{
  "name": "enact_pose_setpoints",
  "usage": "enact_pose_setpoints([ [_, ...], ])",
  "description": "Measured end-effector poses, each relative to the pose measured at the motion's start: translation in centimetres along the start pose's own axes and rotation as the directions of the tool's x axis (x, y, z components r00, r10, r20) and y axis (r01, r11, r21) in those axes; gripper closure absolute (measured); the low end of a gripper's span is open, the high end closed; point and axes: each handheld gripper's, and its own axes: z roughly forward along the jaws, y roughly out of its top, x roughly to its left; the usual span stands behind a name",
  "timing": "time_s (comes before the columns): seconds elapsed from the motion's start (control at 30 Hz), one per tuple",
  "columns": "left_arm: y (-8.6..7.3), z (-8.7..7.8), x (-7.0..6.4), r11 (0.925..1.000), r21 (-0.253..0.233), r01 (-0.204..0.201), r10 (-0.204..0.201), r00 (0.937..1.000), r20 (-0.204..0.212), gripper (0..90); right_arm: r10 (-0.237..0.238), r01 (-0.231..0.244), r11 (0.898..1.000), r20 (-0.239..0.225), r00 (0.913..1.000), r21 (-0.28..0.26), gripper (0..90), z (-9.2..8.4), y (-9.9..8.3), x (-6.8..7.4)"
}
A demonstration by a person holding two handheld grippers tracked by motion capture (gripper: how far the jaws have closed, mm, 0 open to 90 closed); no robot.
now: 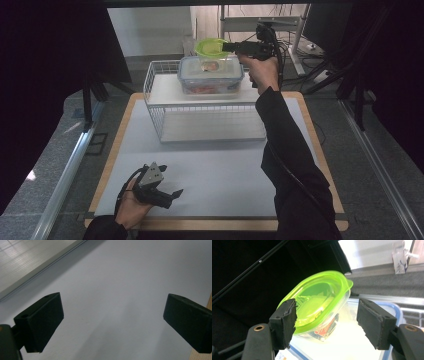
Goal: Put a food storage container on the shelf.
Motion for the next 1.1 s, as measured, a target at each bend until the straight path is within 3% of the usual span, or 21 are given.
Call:
enact_pose_setpoints([
  [0.17, 0.0, 0.0, 0.0, 1.0000, 0.001, 0.000, 0.000, 1.0000, 0.001, 2.8, -0.043, 0.043, 0.999, 0.002, 0.9991, -0.012, 32.6, -0.1, -0.1, 0.1],
  [0.37, 0.0, 0.0, 0.0, 1.0000, 0.001, 0.000, 0.000, 1.0000, 0.000, 2.8, -0.139, 0.139, 0.990, 0.011, 0.9902, -0.007, 24.6, -1.0, -0.8, 0.5],
  [0.47, 0.0, 0.0, 0.0, 1.0000, 0.000, 0.000, 0.000, 1.0000, -0.002, 2.8, -0.198, 0.198, 0.980, 0.019, 0.9800, -0.004, 18.8, -1.8, -1.5, 0.8],
  [0.53, 0.0, 0.0, 0.0, 1.0000, -0.001, 0.001, -0.001, 1.0000, -0.003, 2.8, -0.254, 0.254, 0.967, 0.022, 0.9669, 0.002, 14.5, -2.5, -2.5, 0.9],
  [0.57, 0.0, 0.0, 0.0, 1.0000, -0.001, 0.001, -0.001, 1.0000, -0.004, 2.8, -0.254, 0.254, 0.967, 0.022, 0.9669, 0.002, 14.5, -2.5, -2.5, 0.9],
  [0.6, 0.0, 0.0, 0.0, 1.0000, -0.002, 0.002, -0.002, 1.0000, -0.005, 2.8, -0.278, 0.278, 0.960, 0.024, 0.9602, 0.009, 12.5, -3.0, -3.3, 0.9],
  [0.8, 0.0, 0.0, 0.0, 0.9999, -0.011, 0.005, -0.006, 1.0000, -0.004, 2.7, -0.328, 0.328, 0.944, 0.018, 0.9444, 0.030, 9.4, -4.0, -5.6, 0.9],
  [1.1, 0.0, -0.1, 0.0, 0.9996, -0.026, 0.012, -0.011, 0.9999, 0.002, 2.4, -0.411, 0.409, 0.910, 0.010, 0.9116, 0.071, 6.3, -5.5, -9.6, 1.4],
])
